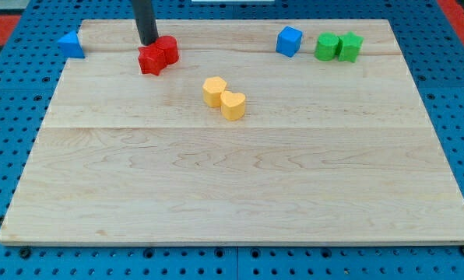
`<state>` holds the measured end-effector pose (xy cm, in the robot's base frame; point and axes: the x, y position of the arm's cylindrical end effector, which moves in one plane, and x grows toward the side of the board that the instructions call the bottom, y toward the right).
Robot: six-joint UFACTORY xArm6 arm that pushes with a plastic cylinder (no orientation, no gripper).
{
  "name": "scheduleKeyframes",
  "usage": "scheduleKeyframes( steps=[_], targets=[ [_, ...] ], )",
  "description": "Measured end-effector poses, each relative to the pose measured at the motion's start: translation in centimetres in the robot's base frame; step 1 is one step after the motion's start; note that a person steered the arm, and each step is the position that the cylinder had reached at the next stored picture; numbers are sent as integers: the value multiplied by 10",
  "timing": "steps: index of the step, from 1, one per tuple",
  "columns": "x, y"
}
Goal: Push the red circle to the bottom of the red star
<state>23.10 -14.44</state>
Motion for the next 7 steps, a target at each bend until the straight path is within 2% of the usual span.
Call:
scheduleKeyframes(
  steps=[1, 2, 3, 4, 6, 7],
  targets=[
    [10, 28],
    [87, 29],
    [107, 28],
    [79, 33],
    [125, 123],
    [127, 93]
  ],
)
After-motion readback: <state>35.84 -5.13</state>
